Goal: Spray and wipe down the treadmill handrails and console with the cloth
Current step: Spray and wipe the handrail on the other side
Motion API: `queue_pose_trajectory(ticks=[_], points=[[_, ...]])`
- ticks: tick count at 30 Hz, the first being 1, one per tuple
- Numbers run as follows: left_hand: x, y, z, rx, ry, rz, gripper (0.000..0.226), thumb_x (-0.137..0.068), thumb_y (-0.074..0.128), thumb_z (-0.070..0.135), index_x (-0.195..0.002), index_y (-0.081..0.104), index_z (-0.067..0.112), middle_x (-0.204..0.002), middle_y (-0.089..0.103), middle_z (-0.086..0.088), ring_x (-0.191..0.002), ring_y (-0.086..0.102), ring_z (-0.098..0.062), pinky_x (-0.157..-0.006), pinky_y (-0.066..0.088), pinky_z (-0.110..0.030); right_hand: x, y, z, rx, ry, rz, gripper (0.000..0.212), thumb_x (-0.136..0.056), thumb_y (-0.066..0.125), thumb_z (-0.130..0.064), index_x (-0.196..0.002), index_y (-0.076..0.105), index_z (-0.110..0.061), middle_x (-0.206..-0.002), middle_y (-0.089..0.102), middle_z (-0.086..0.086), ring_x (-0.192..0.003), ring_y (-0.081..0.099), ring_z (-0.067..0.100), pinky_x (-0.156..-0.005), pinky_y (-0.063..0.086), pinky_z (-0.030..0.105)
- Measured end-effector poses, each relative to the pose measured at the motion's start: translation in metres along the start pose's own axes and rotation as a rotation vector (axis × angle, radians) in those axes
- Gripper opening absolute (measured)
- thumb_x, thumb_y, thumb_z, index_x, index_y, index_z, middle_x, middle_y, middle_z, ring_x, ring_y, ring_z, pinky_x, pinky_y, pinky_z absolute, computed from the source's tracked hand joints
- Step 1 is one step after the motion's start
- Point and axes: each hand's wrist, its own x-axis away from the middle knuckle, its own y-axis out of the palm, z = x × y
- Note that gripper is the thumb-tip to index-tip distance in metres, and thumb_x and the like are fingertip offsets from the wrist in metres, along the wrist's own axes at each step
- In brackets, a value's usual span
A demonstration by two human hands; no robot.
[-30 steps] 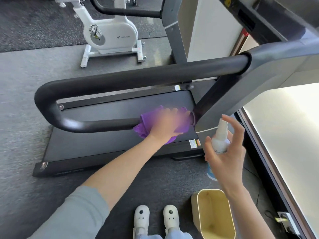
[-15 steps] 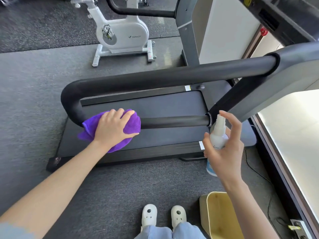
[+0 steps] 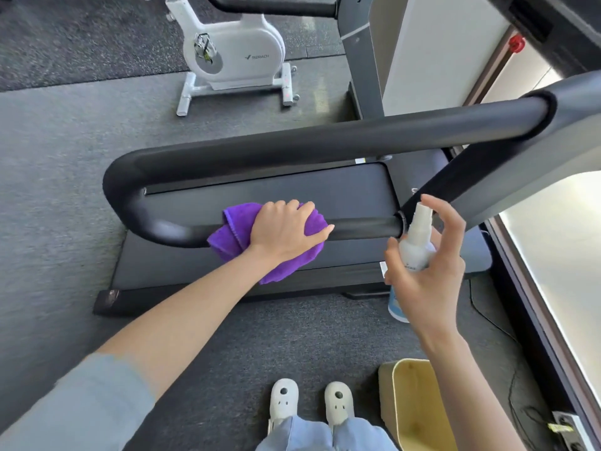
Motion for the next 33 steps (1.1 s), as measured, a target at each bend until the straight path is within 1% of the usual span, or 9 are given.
queue_pose_trajectory(ticks=[3, 7, 10, 14, 17, 19, 24, 27, 33], points=[[-0.025, 0.004, 0.043, -0.012, 0.051, -0.017, 0.071, -0.088, 0.015, 0.069, -0.1, 0.063, 0.019, -0.081, 0.066, -0.003, -0.069, 0.061, -0.025, -0.058, 0.038, -0.033, 0.003, -0.022, 0.014, 0.008, 0.036, 0.059, 0.064, -0.089, 0.067, 0.003, -0.13, 0.041, -0.039, -0.082, 0.061, 0.015, -0.057, 0.058, 0.038, -0.056, 0.053, 0.052], [-0.056, 0.007, 0.099, 0.013, 0.093, -0.022, 0.046, -0.098, 0.026, 0.049, -0.102, 0.058, 0.017, -0.087, 0.065, -0.005, -0.07, 0.059, -0.026, -0.058, 0.032, -0.033, 0.007, -0.041, 0.025, 0.025, 0.062, 0.093, 0.058, -0.09, 0.067, -0.006, -0.13, 0.041, -0.039, -0.079, 0.06, 0.011, -0.056, 0.058, 0.041, -0.055, 0.053, 0.057], [-0.064, 0.011, 0.119, 0.037, 0.116, -0.025, 0.042, -0.096, 0.033, 0.045, -0.114, 0.057, 0.016, -0.096, 0.065, -0.007, -0.076, 0.06, -0.028, -0.061, 0.032, -0.033, 0.009, -0.041, 0.025, 0.036, 0.068, 0.085, 0.06, -0.09, 0.068, -0.005, -0.13, 0.041, -0.04, -0.081, 0.06, 0.009, -0.058, 0.06, 0.041, -0.056, 0.053, 0.059], [-0.042, 0.018, 0.085, 0.044, 0.184, 0.081, 0.06, -0.092, 0.038, 0.059, -0.137, 0.051, 0.022, -0.1, 0.062, -0.007, -0.078, 0.058, -0.026, -0.063, 0.034, -0.032, 0.006, -0.029, 0.017, 0.029, 0.051, 0.056, 0.063, -0.088, 0.066, 0.004, -0.13, 0.041, -0.036, -0.076, 0.058, 0.015, -0.054, 0.056, 0.041, -0.053, 0.052, 0.056], [-0.018, 0.017, 0.036, 0.05, 0.208, 0.085, 0.077, -0.083, 0.041, 0.076, -0.14, 0.049, 0.024, -0.101, 0.063, -0.005, -0.078, 0.061, -0.024, -0.064, 0.041, -0.032, 0.004, -0.015, 0.005, 0.011, 0.028, 0.031, 0.062, -0.088, 0.065, 0.005, -0.13, 0.041, -0.034, -0.074, 0.056, 0.015, -0.056, 0.056, 0.042, -0.053, 0.051, 0.056], [0.001, 0.012, 0.001, 0.041, 0.173, 0.075, 0.083, -0.078, 0.047, 0.08, -0.139, 0.05, 0.024, -0.101, 0.064, -0.004, -0.079, 0.062, -0.025, -0.067, 0.045, -0.033, 0.005, -0.003, -0.005, 0.002, 0.029, 0.017, 0.064, -0.088, 0.065, 0.004, -0.129, 0.041, -0.038, -0.074, 0.056, 0.015, -0.057, 0.056, 0.044, -0.055, 0.051, 0.057], [0.049, 0.0, -0.079, -0.016, 0.088, 0.125, 0.078, -0.069, 0.063, 0.076, -0.124, 0.063, 0.02, -0.087, 0.065, -0.004, -0.069, 0.063, -0.025, -0.062, 0.046, -0.031, 0.015, 0.025, -0.025, -0.01, -0.017, -0.019, 0.063, -0.089, 0.066, 0.006, -0.131, 0.042, -0.034, -0.071, 0.057, 0.012, -0.054, 0.058, 0.041, -0.052, 0.052, 0.054], [0.069, -0.003, -0.113, -0.045, 0.057, 0.119, 0.079, -0.07, 0.061, 0.076, -0.121, 0.064, 0.017, -0.086, 0.064, -0.005, -0.07, 0.062, -0.028, -0.063, 0.048, -0.034, 0.022, 0.038, -0.037, -0.007, -0.037, -0.02, 0.064, -0.089, 0.066, 0.005, -0.13, 0.041, -0.036, -0.072, 0.056, 0.011, -0.054, 0.058, 0.038, -0.05, 0.051, 0.052], [0.065, 0.002, -0.095, -0.009, -0.034, 0.149, 0.061, -0.081, 0.058, 0.067, -0.108, 0.067, 0.014, -0.083, 0.062, -0.007, -0.07, 0.058, -0.028, -0.066, 0.046, -0.037, 0.039, 0.041, -0.055, 0.026, -0.023, 0.061, 0.064, -0.088, 0.067, 0.005, -0.129, 0.042, -0.038, -0.073, 0.056, 0.013, -0.054, 0.057, 0.039, -0.052, 0.052, 0.053]])
